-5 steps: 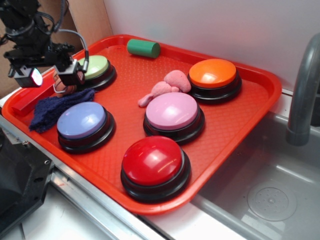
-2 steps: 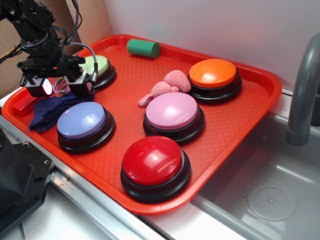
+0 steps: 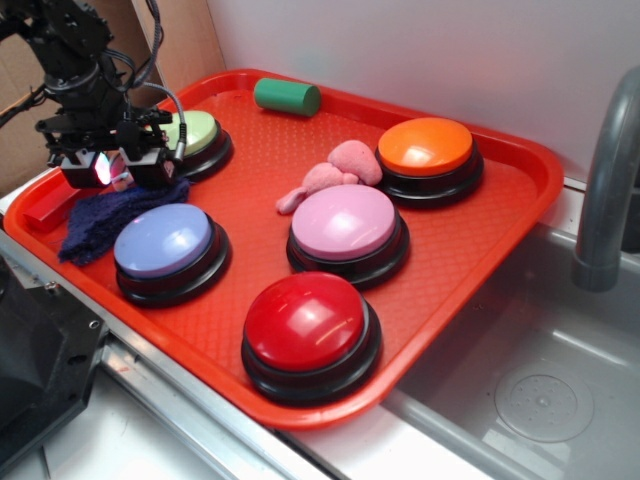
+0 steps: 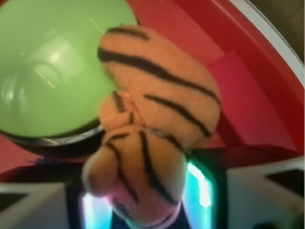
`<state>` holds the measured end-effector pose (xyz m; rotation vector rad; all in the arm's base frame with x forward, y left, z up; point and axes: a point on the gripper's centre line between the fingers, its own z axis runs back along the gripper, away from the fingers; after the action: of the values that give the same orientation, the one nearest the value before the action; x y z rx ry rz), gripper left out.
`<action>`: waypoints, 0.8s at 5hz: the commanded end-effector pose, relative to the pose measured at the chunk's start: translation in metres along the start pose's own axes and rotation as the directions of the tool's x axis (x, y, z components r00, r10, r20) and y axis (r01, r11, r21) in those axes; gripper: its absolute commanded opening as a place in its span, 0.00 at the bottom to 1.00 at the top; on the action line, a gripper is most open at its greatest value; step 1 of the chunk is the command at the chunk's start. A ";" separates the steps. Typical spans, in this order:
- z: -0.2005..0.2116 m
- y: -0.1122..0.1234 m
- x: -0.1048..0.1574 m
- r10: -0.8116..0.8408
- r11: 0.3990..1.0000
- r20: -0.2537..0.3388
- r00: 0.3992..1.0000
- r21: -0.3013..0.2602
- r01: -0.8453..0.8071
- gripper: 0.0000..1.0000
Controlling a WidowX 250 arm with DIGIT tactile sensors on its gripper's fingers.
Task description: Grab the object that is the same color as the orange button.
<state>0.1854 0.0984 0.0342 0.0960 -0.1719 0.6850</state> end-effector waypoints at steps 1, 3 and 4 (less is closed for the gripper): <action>0.027 -0.016 0.007 -0.093 0.996 0.061 0.994 0.021 0.092 0.00; 0.075 -0.051 -0.016 -0.380 0.924 0.039 0.924 -0.027 0.381 0.00; 0.095 -0.076 -0.034 -0.570 0.819 0.014 0.821 -0.065 0.570 0.00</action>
<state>0.1923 -0.0002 0.1065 0.0726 -0.1005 0.0766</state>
